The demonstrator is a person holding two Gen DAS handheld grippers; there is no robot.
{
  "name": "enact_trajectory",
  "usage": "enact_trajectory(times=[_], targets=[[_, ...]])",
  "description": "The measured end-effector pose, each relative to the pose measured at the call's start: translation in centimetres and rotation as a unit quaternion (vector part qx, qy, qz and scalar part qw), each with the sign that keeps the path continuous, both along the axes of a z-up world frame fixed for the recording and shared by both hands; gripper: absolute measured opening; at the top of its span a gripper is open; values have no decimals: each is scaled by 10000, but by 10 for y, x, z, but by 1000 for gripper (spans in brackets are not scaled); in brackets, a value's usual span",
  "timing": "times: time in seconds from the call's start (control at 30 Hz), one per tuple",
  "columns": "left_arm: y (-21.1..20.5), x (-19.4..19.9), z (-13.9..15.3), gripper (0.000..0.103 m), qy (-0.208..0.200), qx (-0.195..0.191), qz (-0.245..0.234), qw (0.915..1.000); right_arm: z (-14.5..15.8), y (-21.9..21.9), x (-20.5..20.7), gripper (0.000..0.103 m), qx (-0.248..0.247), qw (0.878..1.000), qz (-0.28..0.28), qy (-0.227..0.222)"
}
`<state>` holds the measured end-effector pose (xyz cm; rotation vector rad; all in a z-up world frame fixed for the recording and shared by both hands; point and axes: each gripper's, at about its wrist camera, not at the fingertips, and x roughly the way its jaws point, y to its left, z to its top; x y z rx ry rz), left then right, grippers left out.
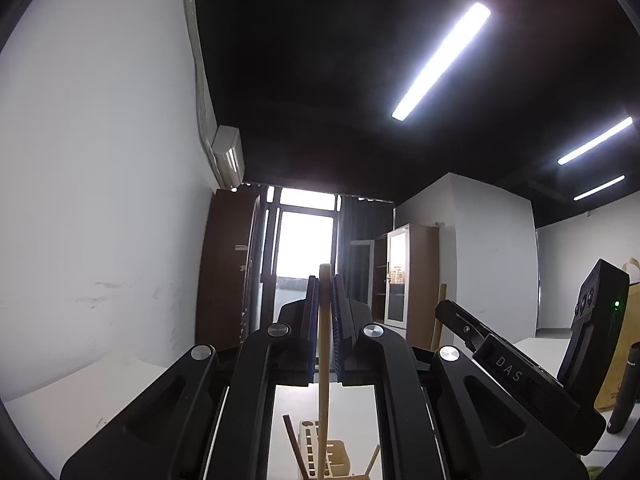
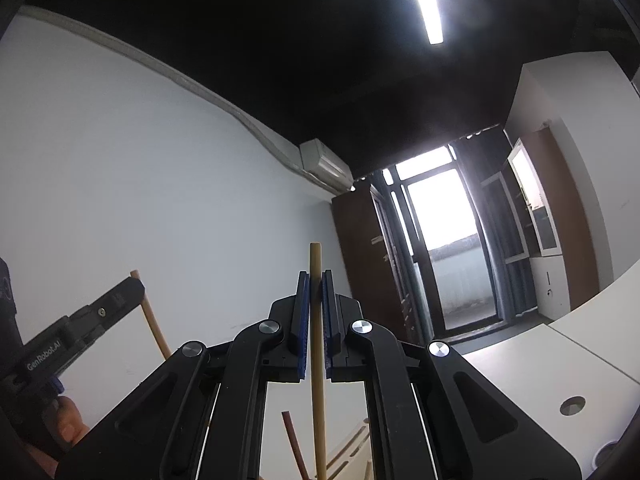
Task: Organize utensils
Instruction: 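Carry both chopsticks above the holder and lower them into its slots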
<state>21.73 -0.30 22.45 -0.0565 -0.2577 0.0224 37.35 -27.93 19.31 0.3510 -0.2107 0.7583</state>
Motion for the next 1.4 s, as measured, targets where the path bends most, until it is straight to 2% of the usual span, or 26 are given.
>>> enact_trajectory(times=[0.13, 0.23, 0.37, 0.47, 0.63, 0.8, 1.03, 1.1, 1.4], targets=[[4, 18, -5, 6, 215, -93, -12, 9997, -3, 3, 10, 7, 65, 10000, 19, -26], [10, 33, -9, 6, 493, -169, -60, 9986, -11, 9, 24, 7, -1, 9997, 154, 213], [11, 46, -18, 6, 732, -112, -29, 9973, -20, 19, 31, 7, -256, 9991, 122, 325], [16, 56, -24, 6, 1007, -212, -101, 9946, -26, 25, 29, 7, -439, 9984, 78, 349], [16, 67, -32, 6, 1282, -99, -10, 9917, -34, 33, 26, 7, -740, 9965, 38, 379], [23, 70, -35, 6, 1407, -138, 45, 9900, -38, 32, 24, 7, -886, 9951, 50, 430], [38, 77, -40, 6, 1690, -275, -155, 9851, -42, 32, 22, 7, -1032, 9933, 77, 511], [39, 78, -40, 6, 1709, -239, -281, 9846, -43, 32, 20, 7, -1085, 9927, 85, 524], [41, 83, -44, 6, 1868, -154, -307, 9818, -49, 35, 20, 7, -1307, 9888, 59, 717]])
